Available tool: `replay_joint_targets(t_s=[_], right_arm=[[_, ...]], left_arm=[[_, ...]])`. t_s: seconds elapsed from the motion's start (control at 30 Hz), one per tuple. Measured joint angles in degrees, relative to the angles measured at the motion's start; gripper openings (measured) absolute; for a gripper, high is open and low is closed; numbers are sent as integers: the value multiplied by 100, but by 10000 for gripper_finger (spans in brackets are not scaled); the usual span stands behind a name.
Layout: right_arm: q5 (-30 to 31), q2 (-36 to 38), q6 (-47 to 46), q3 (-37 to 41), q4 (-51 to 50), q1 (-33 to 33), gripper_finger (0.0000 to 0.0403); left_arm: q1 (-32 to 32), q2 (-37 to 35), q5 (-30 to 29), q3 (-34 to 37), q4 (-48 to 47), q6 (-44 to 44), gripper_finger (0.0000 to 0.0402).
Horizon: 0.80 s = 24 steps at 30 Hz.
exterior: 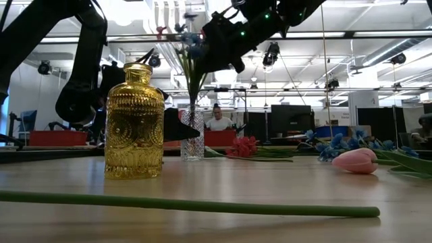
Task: Sort flowers into vase by color
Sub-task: Put the left blue flowers into the transparent vase
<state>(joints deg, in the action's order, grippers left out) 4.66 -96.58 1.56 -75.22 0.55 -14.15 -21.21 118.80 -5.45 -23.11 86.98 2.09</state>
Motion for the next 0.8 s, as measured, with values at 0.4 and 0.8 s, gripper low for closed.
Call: replay_joint_targets(t_s=[0.4,0.8], right_arm=[[2,14,115,-7,-35,13,22],[-6,317,-223,-7,-277,63,163]], left_arm=[[0,0,2,0,-13,0,243],[0,4,2,2,-5,37,249]])
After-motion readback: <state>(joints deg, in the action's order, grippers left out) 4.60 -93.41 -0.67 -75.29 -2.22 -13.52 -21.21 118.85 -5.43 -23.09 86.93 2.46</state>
